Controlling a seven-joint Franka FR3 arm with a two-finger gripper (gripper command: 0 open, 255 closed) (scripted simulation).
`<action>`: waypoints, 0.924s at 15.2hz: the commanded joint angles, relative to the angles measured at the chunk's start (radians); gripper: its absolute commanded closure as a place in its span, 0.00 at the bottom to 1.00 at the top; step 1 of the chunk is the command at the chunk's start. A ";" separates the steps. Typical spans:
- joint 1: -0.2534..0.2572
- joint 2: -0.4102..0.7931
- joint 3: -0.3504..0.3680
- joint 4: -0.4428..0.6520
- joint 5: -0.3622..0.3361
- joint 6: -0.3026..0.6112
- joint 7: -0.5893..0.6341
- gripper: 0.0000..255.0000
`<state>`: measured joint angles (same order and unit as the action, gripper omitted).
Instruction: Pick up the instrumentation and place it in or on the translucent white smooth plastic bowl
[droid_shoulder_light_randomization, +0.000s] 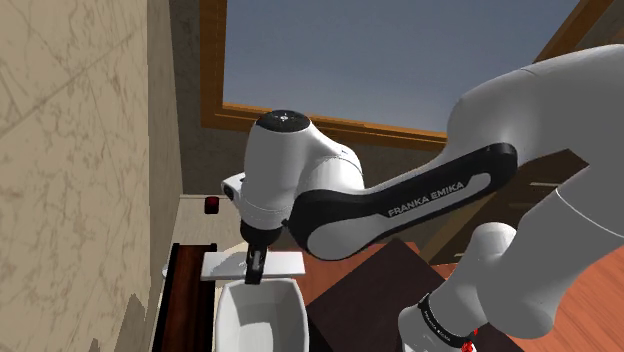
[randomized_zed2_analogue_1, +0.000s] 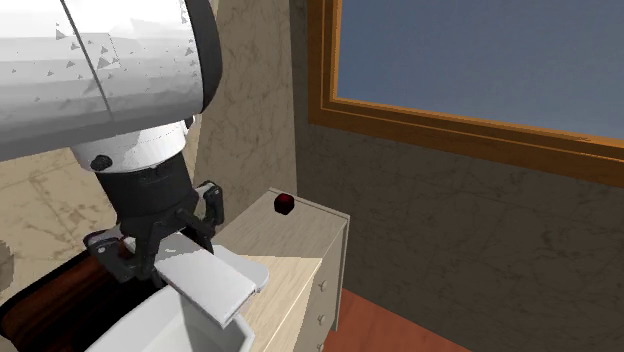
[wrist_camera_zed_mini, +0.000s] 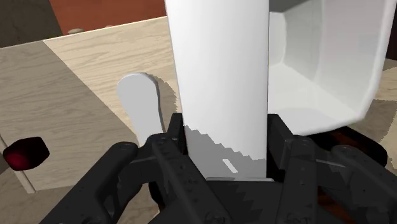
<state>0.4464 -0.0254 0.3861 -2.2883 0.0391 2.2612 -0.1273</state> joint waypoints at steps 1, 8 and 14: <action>0.024 -0.045 0.024 -0.049 0.024 0.008 0.033 1.00; 0.074 -0.087 0.078 -0.137 0.057 0.060 0.110 1.00; 0.070 -0.022 0.085 -0.165 0.023 0.149 0.134 1.00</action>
<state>0.5172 -0.0569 0.4704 -2.4474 0.0675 2.3954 0.0039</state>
